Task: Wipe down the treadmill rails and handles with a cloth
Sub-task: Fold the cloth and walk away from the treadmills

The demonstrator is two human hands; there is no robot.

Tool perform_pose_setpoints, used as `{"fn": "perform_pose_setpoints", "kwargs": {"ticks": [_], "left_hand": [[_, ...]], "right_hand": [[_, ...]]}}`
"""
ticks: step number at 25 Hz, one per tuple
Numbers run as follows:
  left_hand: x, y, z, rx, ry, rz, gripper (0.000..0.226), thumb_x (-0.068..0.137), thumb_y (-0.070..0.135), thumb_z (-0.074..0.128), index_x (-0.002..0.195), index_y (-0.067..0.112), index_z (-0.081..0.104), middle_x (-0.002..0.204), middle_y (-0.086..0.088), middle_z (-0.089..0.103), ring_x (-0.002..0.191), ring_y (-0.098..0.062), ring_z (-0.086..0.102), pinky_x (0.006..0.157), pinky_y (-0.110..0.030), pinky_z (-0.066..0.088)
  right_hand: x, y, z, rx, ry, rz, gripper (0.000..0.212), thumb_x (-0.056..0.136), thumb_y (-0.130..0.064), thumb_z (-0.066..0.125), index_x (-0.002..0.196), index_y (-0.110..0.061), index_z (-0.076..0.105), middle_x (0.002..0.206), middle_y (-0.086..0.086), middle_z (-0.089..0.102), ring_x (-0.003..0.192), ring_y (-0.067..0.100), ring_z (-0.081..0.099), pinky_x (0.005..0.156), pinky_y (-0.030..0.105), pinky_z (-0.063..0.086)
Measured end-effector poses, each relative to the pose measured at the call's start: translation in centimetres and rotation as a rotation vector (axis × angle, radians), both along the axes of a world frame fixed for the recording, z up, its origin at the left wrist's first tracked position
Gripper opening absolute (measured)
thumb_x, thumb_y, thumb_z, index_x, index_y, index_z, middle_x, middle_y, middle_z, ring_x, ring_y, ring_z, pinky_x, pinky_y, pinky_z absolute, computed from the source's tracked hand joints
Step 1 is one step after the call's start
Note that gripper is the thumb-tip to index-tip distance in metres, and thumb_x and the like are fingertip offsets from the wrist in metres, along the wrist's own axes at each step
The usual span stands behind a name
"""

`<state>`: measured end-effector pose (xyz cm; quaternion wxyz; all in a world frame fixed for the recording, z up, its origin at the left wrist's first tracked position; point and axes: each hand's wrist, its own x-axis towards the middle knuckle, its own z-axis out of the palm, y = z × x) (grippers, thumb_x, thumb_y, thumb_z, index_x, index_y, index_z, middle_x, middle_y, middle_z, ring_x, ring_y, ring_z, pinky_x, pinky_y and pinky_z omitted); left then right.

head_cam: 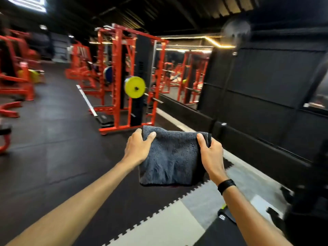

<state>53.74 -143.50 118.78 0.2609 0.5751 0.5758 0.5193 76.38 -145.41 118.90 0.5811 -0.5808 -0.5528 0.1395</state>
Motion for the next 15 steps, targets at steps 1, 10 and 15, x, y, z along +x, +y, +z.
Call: {"fn": "perform_pose_setpoints", "kwargs": {"ticks": [1, 10, 15], "left_hand": [[-1.8, 0.2, -0.2, 0.003, 0.011, 0.065, 0.031, 0.094, 0.046, 0.056, 0.089, 0.015, 0.056, 0.091, -0.001, 0.063, 0.091, -0.027, 0.060, 0.083, -0.044, 0.050], [-17.3, 2.4, -0.7, 0.017, 0.011, 0.388, 0.038, 0.092, 0.047, 0.058, 0.105, 0.012, 0.051, 0.094, 0.001, 0.061, 0.099, -0.027, 0.058, 0.079, -0.035, 0.044], [-26.9, 3.7, -0.6, 0.024, -0.139, 0.400, 0.039, 0.099, 0.053, 0.042, 0.096, 0.017, 0.052, 0.089, 0.006, 0.061, 0.085, -0.007, 0.058, 0.063, -0.019, 0.038]], "right_hand": [[-2.5, 1.4, -0.1, 0.014, 0.009, 0.032, 0.033, 0.098, -0.041, 0.059, 0.080, -0.015, 0.067, 0.074, -0.004, 0.068, 0.070, 0.008, 0.059, 0.069, 0.036, 0.046], [-29.6, 9.4, -2.0, 0.093, -0.104, 0.519, 0.012, 0.095, -0.037, 0.063, 0.092, -0.026, 0.066, 0.081, -0.008, 0.072, 0.078, 0.016, 0.066, 0.072, 0.040, 0.052], [-39.8, 12.1, -2.6, 0.129, -0.182, 0.763, 0.025, 0.095, -0.055, 0.054, 0.086, -0.032, 0.048, 0.067, -0.014, 0.061, 0.060, 0.007, 0.055, 0.061, 0.041, 0.046]]}}
